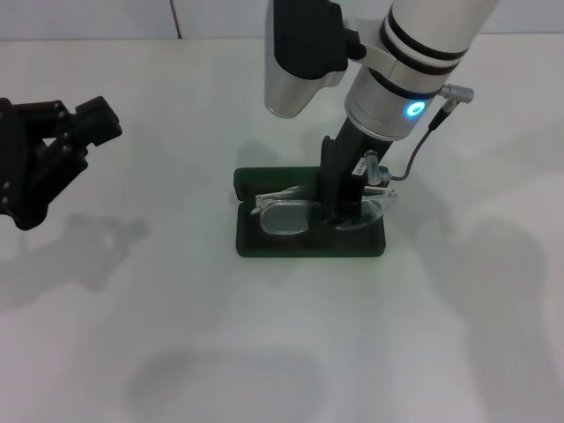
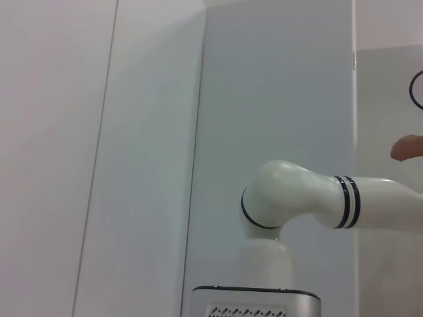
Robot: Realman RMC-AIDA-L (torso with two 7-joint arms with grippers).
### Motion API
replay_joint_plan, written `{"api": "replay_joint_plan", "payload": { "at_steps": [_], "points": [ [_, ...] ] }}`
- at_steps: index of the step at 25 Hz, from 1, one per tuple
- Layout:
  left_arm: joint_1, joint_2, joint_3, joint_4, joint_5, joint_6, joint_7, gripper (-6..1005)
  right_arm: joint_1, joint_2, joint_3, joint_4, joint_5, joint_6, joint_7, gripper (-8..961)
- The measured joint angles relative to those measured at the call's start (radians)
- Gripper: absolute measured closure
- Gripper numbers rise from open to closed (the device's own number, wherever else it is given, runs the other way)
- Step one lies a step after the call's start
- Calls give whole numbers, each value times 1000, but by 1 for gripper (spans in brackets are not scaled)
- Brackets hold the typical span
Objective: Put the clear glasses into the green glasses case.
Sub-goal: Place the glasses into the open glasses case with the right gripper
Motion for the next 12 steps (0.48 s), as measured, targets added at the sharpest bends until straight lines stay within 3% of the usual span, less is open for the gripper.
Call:
{"api": "replay_joint_plan", "payload": {
  "at_steps": [12],
  "points": [
    [-4, -3, 0, -18, 3, 0, 14, 920, 1, 0, 1, 36, 11, 5, 1, 828]
  ]
}}
